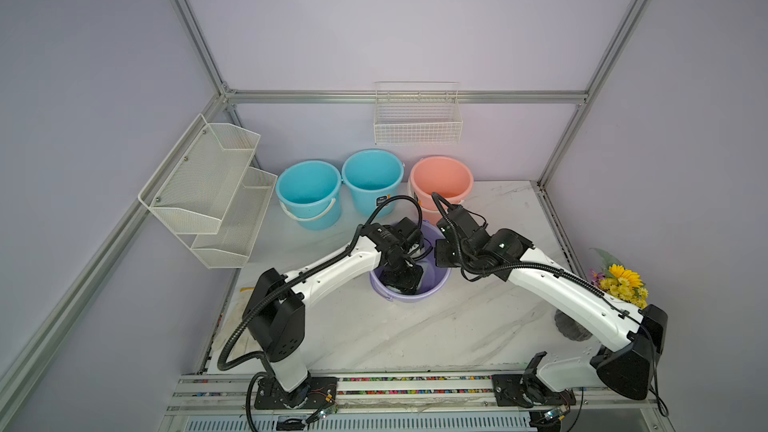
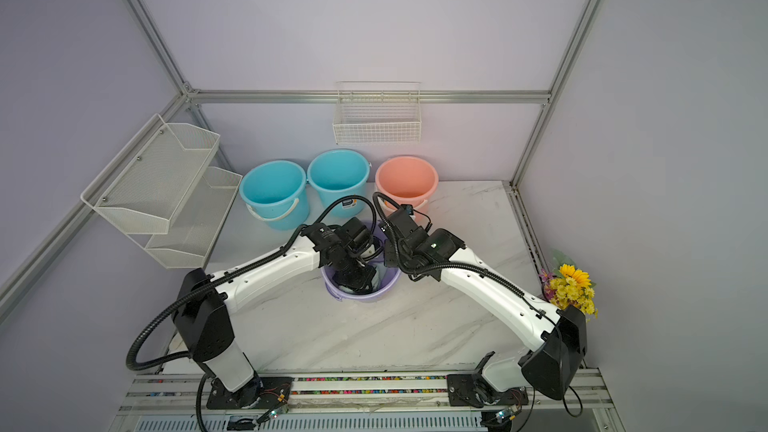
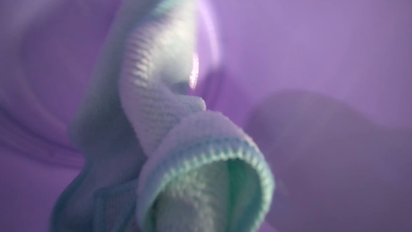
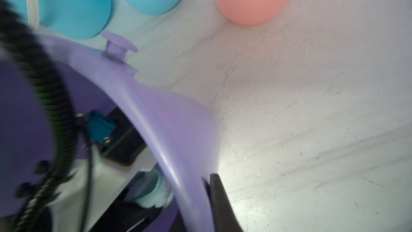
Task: Wipe the inside of the bucket with a cloth
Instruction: Wipe the dirt from the inside of the bucket.
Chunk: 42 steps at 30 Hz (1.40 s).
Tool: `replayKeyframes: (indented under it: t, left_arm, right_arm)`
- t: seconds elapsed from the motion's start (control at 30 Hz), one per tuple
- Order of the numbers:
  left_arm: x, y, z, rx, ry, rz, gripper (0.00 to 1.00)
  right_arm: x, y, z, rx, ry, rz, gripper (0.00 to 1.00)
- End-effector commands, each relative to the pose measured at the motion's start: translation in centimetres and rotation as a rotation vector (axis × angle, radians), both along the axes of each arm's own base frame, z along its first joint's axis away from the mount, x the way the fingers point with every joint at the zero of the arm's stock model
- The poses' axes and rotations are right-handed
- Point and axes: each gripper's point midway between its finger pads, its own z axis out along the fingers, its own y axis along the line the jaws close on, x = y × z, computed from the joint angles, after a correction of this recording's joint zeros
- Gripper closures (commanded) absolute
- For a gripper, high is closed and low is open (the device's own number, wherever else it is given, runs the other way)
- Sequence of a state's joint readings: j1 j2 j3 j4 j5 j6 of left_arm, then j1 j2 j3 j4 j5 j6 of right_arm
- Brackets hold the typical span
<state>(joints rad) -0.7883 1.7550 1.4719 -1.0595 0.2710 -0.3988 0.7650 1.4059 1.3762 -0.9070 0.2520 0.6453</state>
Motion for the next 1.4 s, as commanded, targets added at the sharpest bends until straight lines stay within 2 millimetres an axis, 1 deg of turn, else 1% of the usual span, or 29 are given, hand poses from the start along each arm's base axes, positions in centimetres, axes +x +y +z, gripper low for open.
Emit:
replayKeyframes:
  t: [0.0, 0.1, 0.17, 0.2, 0.27, 0.3, 0.4, 0.5, 0.8, 0.9, 1.0, 1.1, 1.23, 1.33, 1.37]
  left_arm:
    - [1.4, 1.3, -1.3, 0.138, -0.075, -0.028, 1.0]
    - [2.0, 0.9, -2.6, 0.159, -0.076, -0.031, 0.98]
    - [2.2, 0.7, -3.1, 0.165, -0.079, -0.037, 0.99]
    - [2.2, 0.7, -3.3, 0.168, -0.08, -0.04, 1.0]
    - [2.1, 0.8, -2.9, 0.167, -0.09, -0.051, 1.0]
    - [2.0, 0.9, -2.5, 0.162, -0.097, -0.054, 1.0]
    - [1.6, 1.1, -0.3, 0.118, -0.125, -0.06, 1.0]
    - [0.5, 1.7, 1.8, 0.099, -0.118, -0.078, 1.0]
    - [-2.1, 6.8, 7.1, 0.226, -0.138, -0.138, 1.0]
    - [-2.4, 8.0, 9.0, 0.258, -0.161, -0.141, 1.0]
    - [-2.2, 8.4, 10.1, 0.267, -0.184, -0.145, 1.0]
    - [-1.9, 8.8, 9.6, 0.309, -0.182, -0.145, 1.0]
    - [-1.3, 9.0, 7.4, 0.386, -0.152, -0.153, 1.0]
    - [-0.4, 7.8, 6.1, 0.366, -0.159, -0.151, 1.0]
    - [0.2, 7.1, 5.9, 0.345, -0.175, -0.147, 1.0]
  right_arm:
    - [1.2, 0.4, 3.5, 0.089, -0.096, -0.038, 1.0]
    - [1.2, 0.3, 3.7, 0.093, -0.1, -0.042, 1.0]
    - [1.2, 0.3, 3.7, 0.092, -0.1, -0.042, 1.0]
    - [1.2, 0.3, 3.7, 0.091, -0.101, -0.042, 1.0]
    - [1.2, 0.2, 3.9, 0.09, -0.103, -0.042, 1.0]
    - [1.2, 0.2, 3.9, 0.088, -0.104, -0.041, 1.0]
    - [1.2, 0.1, 3.8, 0.08, -0.106, -0.045, 1.0]
    - [1.2, 0.0, 3.7, 0.078, -0.104, -0.046, 1.0]
    - [1.2, 0.2, 3.6, 0.081, -0.103, -0.041, 1.0]
    - [1.2, 0.1, 3.5, 0.078, -0.104, -0.041, 1.0]
    - [1.2, 0.1, 3.5, 0.078, -0.104, -0.041, 1.0]
    - [1.2, 0.1, 3.5, 0.076, -0.103, -0.043, 1.0]
    - [1.2, 0.1, 3.5, 0.076, -0.104, -0.043, 1.0]
    - [1.3, 0.1, 3.6, 0.08, -0.105, -0.04, 1.0]
    - [1.2, 0.3, 3.7, 0.086, -0.107, -0.036, 1.0]
